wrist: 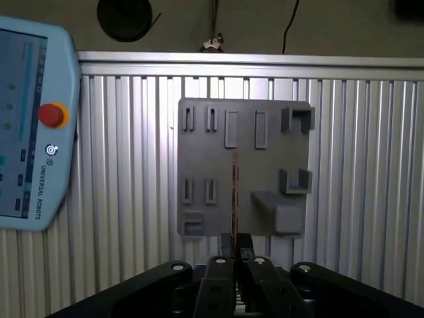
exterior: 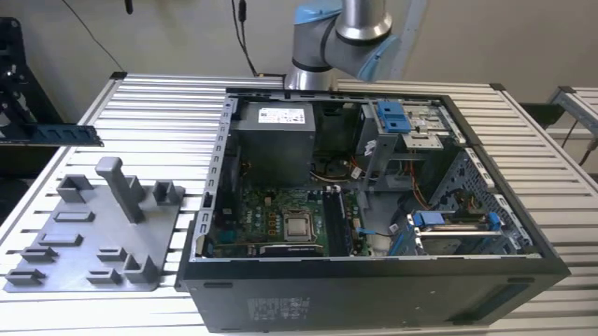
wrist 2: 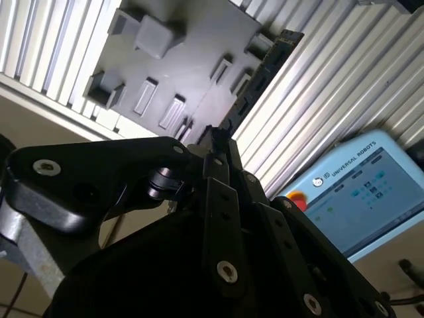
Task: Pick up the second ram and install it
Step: 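Pick up the second ram and move it above second insertion slot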
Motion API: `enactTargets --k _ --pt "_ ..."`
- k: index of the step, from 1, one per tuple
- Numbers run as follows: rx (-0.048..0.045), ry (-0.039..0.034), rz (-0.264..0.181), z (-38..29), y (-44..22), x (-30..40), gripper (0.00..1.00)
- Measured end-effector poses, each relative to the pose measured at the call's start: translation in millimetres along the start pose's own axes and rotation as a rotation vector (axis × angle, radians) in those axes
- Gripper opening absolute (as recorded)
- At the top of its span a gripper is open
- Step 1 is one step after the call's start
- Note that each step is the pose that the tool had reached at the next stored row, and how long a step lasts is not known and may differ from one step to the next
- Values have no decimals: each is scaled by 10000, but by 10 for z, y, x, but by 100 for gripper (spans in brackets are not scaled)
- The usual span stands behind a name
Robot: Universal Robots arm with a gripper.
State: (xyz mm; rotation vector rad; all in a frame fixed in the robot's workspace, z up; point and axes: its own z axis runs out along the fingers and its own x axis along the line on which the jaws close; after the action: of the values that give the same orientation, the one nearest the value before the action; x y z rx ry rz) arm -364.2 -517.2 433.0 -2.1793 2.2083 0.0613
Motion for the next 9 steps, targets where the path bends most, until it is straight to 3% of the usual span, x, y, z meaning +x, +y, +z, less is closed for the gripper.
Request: enactTargets --k 9 --pt "-58 0 1 0 -407 -5 14"
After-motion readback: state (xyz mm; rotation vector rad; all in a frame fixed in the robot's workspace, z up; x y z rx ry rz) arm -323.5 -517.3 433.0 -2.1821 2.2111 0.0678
